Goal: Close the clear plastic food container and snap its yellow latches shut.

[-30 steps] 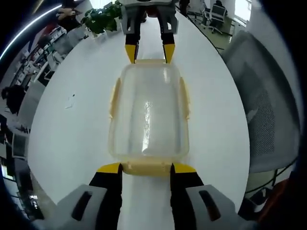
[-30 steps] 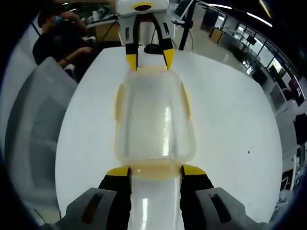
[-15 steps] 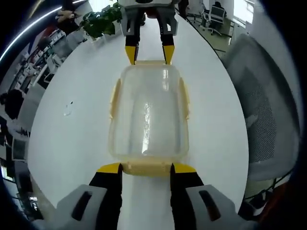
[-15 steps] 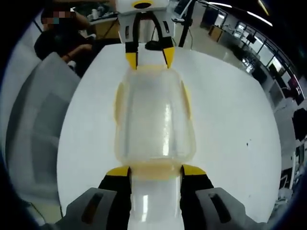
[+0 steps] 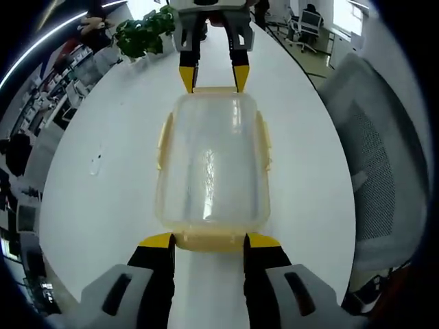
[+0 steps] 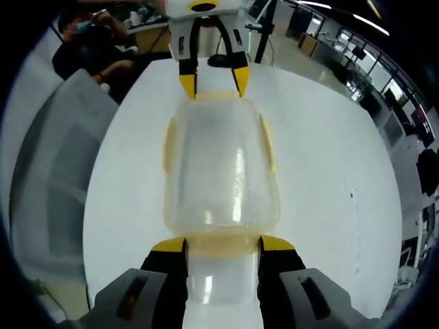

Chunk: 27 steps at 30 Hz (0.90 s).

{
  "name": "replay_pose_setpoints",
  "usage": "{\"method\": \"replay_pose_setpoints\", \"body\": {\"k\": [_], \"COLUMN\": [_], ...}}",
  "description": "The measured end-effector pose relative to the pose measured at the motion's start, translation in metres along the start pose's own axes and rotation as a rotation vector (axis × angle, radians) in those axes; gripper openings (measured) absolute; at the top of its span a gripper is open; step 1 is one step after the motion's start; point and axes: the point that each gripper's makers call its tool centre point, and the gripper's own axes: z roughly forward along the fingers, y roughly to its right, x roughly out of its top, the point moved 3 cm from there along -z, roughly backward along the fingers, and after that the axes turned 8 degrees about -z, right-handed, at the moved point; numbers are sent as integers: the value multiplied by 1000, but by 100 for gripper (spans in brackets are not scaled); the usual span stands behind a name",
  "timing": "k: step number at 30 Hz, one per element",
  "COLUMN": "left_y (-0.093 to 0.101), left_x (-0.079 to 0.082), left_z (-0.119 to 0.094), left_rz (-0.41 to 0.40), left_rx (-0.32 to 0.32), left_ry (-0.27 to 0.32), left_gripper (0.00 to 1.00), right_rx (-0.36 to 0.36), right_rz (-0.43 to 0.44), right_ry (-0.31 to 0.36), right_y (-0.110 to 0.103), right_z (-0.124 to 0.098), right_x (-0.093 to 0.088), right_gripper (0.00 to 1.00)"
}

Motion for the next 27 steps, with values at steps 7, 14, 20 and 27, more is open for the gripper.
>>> {"method": "replay_pose_setpoints", "body": {"k": [7,14,20,27], "left_y": [0,1,2,4], "left_x": [13,25,34,42], "left_z": [6,12,17,20], "left_rz": [7,15,16,13], "left_rx": [-3,-11,-19,-25], "left_ry": [7,17,23,31], "left_gripper": [38,38,38,38], "right_rx": [-3,-4,0,5], "right_rz": [8,16,23,27], "right_ry": [-10,-18,-22,-26], "right_y": [-1,-4,-4,-5], "right_z": [-6,-13,-16,-19], "right_x": [-12,-25,-34,-43], "right_gripper": [38,38,38,38]}}
